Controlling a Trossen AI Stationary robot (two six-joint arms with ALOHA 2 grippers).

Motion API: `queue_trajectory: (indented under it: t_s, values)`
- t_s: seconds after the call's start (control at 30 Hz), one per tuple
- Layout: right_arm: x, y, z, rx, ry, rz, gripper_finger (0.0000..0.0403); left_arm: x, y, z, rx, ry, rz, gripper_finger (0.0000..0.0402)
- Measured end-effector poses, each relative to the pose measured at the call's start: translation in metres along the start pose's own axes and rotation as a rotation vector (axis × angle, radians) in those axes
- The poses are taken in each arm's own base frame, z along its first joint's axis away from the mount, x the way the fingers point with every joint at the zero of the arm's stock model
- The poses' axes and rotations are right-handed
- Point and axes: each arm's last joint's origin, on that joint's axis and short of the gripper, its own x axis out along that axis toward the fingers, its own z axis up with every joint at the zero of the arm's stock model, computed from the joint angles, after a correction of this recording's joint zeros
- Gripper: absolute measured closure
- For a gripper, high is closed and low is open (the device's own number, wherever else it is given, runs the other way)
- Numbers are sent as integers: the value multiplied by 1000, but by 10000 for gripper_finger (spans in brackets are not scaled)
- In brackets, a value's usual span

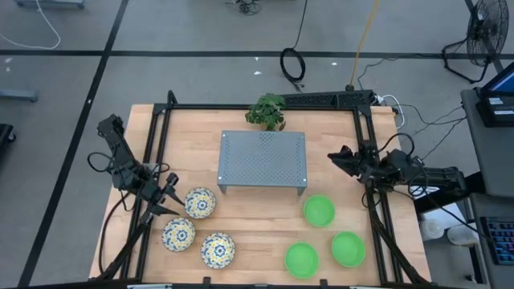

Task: Pick & Place Mini bowls
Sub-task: Put the bottom right green bowl on the shelf

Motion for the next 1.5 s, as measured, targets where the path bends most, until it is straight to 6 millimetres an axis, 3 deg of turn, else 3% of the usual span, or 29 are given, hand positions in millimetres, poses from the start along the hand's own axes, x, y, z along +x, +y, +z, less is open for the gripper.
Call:
queue_trajectory:
  t_s: [0.27, 0.57, 0.83, 1.2, 1.37, 1.5]
  values:
    - [0, 2, -2, -30, 58, 61, 238, 0, 0, 0, 0, 0, 0, 249]
    - [0, 2, -2, -340, 63, 89, 238, 0, 0, 0, 0, 0, 0, 249]
    - [0, 6, 0, -252, 61, 145, 227, 0, 0, 0, 0, 0, 0, 249]
    - [9, 16, 0, -153, 57, 262, 159, 0, 0, 0, 0, 0, 0, 249]
    - [19, 18, -21, -131, 231, 204, 129, 0, 0, 0, 0, 1, 0, 249]
    - [44, 45, -18, -153, 359, 90, 120, 0, 0, 0, 0, 0, 0, 249]
